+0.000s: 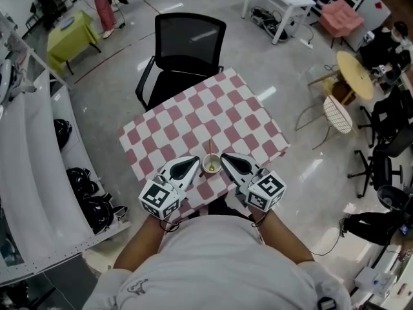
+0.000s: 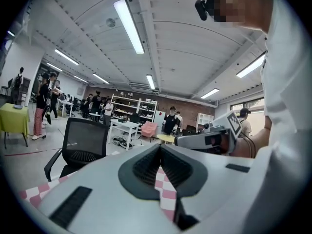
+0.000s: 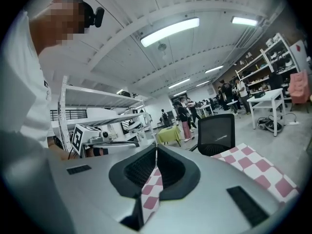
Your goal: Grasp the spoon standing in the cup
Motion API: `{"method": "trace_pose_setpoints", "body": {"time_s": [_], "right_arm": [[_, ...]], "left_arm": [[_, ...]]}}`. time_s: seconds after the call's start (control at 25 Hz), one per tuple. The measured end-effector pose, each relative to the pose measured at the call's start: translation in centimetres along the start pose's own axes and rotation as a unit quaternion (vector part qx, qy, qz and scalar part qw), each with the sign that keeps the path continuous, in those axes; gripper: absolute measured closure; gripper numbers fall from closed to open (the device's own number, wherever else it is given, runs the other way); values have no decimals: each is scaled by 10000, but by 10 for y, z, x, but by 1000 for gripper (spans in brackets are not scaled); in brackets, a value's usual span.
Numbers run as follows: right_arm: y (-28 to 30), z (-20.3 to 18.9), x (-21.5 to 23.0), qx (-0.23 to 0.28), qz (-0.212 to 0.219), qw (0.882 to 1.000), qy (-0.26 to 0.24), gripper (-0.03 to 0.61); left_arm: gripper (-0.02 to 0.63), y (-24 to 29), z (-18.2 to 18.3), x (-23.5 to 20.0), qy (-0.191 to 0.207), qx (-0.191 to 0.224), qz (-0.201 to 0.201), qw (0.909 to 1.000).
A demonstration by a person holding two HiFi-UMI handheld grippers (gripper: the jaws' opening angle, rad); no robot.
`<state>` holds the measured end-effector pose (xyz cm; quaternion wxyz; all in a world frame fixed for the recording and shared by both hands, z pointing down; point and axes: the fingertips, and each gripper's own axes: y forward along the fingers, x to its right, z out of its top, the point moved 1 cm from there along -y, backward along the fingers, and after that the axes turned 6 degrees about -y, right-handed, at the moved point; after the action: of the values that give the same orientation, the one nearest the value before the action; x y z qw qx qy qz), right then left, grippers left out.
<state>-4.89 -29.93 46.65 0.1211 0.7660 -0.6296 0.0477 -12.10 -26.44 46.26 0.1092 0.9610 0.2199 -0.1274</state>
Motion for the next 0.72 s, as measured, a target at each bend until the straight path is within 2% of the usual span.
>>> {"method": "trace_pose_setpoints", "body": {"time_s": [0.4, 0.72], "right_arm": [[5, -33, 49, -405, 142, 9987, 280, 544], [22, -60, 71, -658, 435, 9954, 549, 543]], "left_arm": [[602, 43, -19, -18, -150, -298, 215, 9992], [603, 63, -53, -35, -417, -644, 383, 9963]]}}
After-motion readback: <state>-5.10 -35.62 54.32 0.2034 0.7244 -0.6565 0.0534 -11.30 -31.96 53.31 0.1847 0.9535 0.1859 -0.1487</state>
